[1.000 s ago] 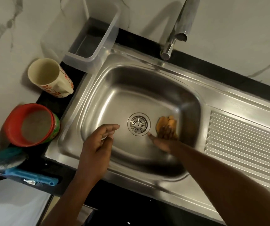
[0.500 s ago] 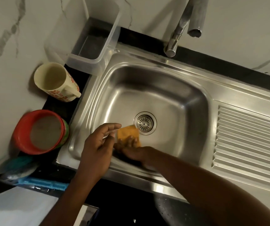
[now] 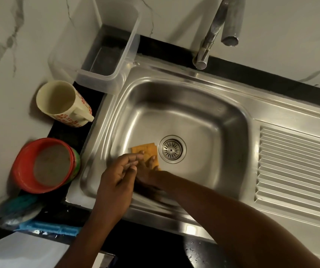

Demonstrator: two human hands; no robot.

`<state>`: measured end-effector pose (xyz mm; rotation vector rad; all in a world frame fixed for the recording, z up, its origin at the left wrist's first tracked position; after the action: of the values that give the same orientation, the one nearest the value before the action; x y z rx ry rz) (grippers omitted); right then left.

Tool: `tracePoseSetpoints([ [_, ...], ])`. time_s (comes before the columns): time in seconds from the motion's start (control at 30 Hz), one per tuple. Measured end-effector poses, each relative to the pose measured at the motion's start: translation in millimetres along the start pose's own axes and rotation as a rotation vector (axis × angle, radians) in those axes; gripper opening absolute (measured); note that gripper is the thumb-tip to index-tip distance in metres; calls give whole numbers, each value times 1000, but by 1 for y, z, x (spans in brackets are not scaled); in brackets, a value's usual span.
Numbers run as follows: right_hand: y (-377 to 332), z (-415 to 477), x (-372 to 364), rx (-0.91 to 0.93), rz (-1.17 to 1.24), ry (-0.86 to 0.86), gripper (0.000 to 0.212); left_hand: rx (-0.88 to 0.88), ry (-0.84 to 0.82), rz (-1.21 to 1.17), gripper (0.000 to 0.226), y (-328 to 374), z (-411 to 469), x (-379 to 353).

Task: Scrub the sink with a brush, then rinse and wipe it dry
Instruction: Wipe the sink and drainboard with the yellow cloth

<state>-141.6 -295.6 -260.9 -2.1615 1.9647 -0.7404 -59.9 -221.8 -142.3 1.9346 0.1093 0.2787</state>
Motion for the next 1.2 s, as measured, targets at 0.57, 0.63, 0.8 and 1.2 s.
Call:
tracePoseSetpoints([
  [0.57,82,61,98,189,-459,587,72,70,5,61,45,-5,4,3],
  [0.63,108,59,117,58,-418,655,71,76,9,57,43,-6,4,4],
  [0.8,165,32,109,-181,-250,745,70,59,-5,71,40,-3,3,5],
  [1.2,175,-44,85,-300,428,834,75,-29,-66,76,36,16,4,12],
])
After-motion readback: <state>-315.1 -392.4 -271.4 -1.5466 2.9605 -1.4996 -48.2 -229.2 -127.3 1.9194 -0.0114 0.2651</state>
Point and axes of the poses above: each hand's wrist, its own z-axis towards the middle knuckle, its own x-axis out of the back of the hand, y = z × x, the point moved 2 cm from there along z, towards the middle knuckle, and after that the axes turned 6 degrees about -y, right-handed, at the moved point
